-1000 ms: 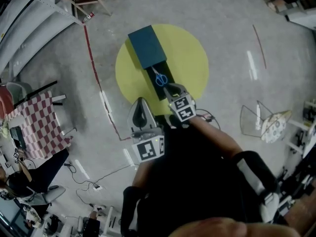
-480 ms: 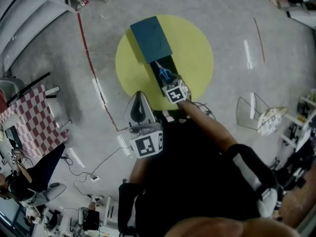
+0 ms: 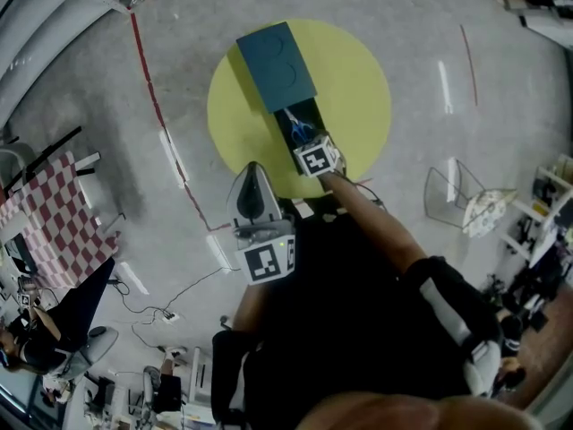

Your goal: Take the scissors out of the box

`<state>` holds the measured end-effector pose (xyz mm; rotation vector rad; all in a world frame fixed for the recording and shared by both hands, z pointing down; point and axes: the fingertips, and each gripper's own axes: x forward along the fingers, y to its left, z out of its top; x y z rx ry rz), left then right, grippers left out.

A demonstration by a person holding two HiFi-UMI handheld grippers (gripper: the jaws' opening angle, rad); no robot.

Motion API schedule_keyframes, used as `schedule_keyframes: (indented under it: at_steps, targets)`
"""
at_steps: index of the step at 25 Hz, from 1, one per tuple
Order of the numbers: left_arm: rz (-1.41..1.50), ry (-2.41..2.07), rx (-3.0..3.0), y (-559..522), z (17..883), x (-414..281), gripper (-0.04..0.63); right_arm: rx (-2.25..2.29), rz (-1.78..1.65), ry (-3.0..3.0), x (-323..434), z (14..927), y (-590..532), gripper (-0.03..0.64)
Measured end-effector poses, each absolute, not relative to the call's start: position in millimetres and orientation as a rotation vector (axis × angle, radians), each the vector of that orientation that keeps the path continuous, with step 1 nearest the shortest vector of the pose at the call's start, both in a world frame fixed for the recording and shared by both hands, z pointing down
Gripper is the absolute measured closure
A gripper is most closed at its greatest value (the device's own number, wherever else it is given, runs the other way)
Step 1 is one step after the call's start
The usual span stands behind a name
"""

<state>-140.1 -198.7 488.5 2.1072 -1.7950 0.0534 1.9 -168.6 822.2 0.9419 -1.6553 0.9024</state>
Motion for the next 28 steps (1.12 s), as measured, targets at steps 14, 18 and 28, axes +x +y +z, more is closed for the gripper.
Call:
schedule_keyframes:
  at_steps: [14, 18, 28]
  targets:
    - [0.068, -1.77, 2.093, -204.8, 497.0, -135.8, 0.598, 0.904, 0.9, -1.571, 10.6, 847.0, -161.0, 0.52]
    - [0.075, -1.764, 2.097, -204.1, 499.5, -135.9, 0.598, 0.907, 0.902, -1.568, 9.9, 847.9, -163.4, 0.52]
    - [0.079, -1.767, 2.105, -197.6, 497.2, -129.5, 0.598, 0.876, 1.005, -1.557, 11.1, 841.2, -150.4, 0.543]
